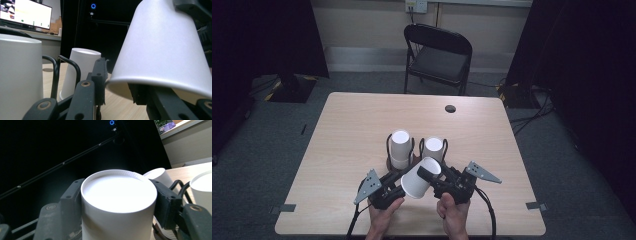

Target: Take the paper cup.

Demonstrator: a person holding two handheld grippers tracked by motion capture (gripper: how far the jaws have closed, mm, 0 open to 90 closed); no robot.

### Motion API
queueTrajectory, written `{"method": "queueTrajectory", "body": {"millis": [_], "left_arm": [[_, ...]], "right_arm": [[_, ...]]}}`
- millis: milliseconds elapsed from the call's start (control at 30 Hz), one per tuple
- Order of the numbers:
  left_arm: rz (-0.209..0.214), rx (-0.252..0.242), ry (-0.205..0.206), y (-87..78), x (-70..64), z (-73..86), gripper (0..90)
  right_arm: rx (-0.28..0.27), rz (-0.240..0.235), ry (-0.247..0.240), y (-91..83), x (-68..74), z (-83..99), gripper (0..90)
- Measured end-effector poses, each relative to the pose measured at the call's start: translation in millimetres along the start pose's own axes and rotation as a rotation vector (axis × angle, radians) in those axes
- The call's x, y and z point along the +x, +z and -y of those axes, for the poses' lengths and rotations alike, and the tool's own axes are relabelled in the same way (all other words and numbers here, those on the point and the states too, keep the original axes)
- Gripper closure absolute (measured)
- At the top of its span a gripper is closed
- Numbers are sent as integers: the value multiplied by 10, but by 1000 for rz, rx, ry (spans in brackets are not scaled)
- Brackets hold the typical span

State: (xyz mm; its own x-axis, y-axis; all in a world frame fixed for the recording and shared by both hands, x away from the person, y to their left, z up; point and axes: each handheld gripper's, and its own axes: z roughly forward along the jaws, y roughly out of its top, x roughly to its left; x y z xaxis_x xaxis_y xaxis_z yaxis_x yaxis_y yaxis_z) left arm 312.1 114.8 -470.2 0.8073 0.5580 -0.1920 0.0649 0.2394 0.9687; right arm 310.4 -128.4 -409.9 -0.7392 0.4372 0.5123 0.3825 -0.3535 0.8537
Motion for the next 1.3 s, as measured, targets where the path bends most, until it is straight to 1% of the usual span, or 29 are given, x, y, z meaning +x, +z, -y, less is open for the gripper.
{"method": "queueTrajectory", "body": {"millis": [67, 167, 233, 300, 367, 400, 433, 500, 633, 700, 733, 800, 900, 1033, 1100, 1167, 1300], "left_arm": [[4, -11, 2, -2, 2, -9, 693], [12, -11, 7, -2, -5, -13, 693], [5, -15, 13, 1, -19, -15, 703], [-2, -14, 16, -6, -17, -18, 711], [-3, -21, 4, -13, -8, -22, 729], [-2, -20, 7, -20, 2, -24, 731], [7, -16, 3, -27, 10, -26, 737], [10, -24, 0, -32, 16, -25, 750], [33, -21, -2, -40, 26, -25, 774], [31, -14, 5, -40, 13, -30, 784], [39, -9, 13, -39, 12, -32, 791], [45, -1, 15, -36, 3, -28, 800], [58, 13, 22, -33, -17, -25, 816], [80, 37, 45, -27, -47, -37, 839], [83, 49, 55, -27, -55, -41, 844], [90, 58, 59, -32, -55, -42, 845], [90, 70, 56, -43, -50, -46, 847]], "right_arm": [[-2, -6, 6, -2, 4, -1, 344], [-3, -12, 16, -7, 4, -1, 344], [-5, -25, 23, 2, -4, 3, 343], [8, -36, 34, 6, -16, 2, 341], [16, -42, 43, 5, -32, 2, 341], [20, -46, 52, 5, -42, 4, 340], [27, -51, 62, 4, -53, 5, 340], [37, -58, 80, 1, -73, 5, 341], [40, -65, 91, -2, -81, -2, 340], [40, -66, 84, -2, -88, -7, 334], [42, -66, 79, -3, -89, -8, 327], [47, -50, 56, -1, -84, -10, 316], [39, -35, 48, -5, -87, -13, 295], [26, -14, 44, -24, -105, -30, 278], [21, -8, 39, -33, -111, -41, 273], [18, 4, 18, -47, -107, -50, 270], [19, 20, -4, -57, -96, -63, 268]]}}
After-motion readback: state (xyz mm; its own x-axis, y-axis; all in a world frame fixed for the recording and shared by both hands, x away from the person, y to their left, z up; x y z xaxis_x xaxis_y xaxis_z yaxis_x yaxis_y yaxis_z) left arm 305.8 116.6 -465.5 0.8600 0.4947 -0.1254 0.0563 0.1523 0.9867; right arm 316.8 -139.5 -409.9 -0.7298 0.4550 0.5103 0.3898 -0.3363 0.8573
